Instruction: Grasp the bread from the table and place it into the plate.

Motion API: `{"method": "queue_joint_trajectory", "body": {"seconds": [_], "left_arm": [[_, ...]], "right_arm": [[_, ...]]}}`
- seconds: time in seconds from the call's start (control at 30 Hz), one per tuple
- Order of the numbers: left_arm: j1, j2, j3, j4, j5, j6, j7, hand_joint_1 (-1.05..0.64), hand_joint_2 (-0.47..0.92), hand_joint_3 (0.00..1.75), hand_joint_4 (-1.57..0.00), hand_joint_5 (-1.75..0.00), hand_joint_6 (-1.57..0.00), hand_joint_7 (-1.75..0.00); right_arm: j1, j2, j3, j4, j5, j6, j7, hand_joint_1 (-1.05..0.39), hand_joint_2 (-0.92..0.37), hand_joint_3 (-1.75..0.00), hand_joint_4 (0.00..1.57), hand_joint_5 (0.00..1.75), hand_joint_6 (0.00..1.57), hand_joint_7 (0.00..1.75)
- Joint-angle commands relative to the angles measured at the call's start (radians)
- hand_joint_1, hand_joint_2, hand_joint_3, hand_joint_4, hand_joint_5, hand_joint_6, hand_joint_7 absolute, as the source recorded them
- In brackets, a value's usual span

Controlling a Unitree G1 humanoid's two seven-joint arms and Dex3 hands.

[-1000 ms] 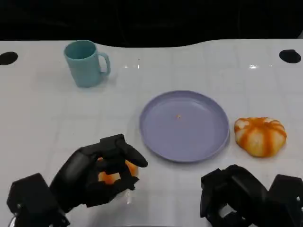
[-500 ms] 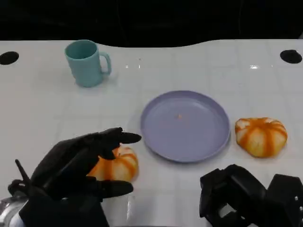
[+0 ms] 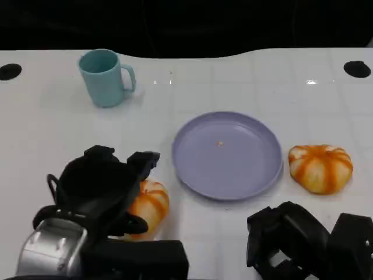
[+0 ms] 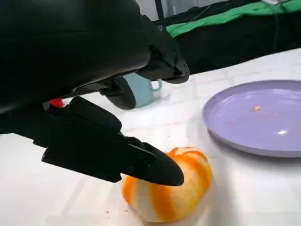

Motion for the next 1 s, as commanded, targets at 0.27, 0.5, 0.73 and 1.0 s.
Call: {"method": "queue_joint_trajectory", "body": {"seconds": [0.27,0.5,0.73,1.0], "left_arm": [[-0.068,-0.021,-0.068,0.088,0.06,0.064,-0.11,-0.78,0.86,0.0,-0.19,-0.51,-0.2,0.0],[-0.128,-0.026,-0.105,0.174,0.07,0.089,-0.163,-0.81,0.85,0.0,-0.16,-0.53,-0.18,0.0],[-0.191,-0.038,-0.135,0.307,0.061,0.1,-0.111,-0.83,0.86,0.0,-0.12,-0.55,-0.18,0.0],[-0.273,-0.058,-0.165,0.503,0.013,0.106,-0.037,-0.79,0.86,0.0,-0.09,-0.58,-0.15,0.0]], "right_arm": [[0.005,-0.011,-0.01,-0.007,0.008,0.005,-0.004,-1.05,-0.07,-1.29,1.56,1.25,1.57,0.99],[-0.003,-0.008,-0.01,0.006,0.013,-0.007,0.0,-1.05,-0.07,-1.29,1.56,1.26,1.57,1.0],[0.003,-0.007,-0.008,0.0,0.013,-0.007,-0.001,-1.05,-0.05,-1.31,1.56,1.25,1.57,0.99],[0.01,-0.011,-0.002,-0.014,-0.005,-0.005,-0.015,-1.05,-0.07,-1.32,1.56,1.25,1.57,1.01]]}}
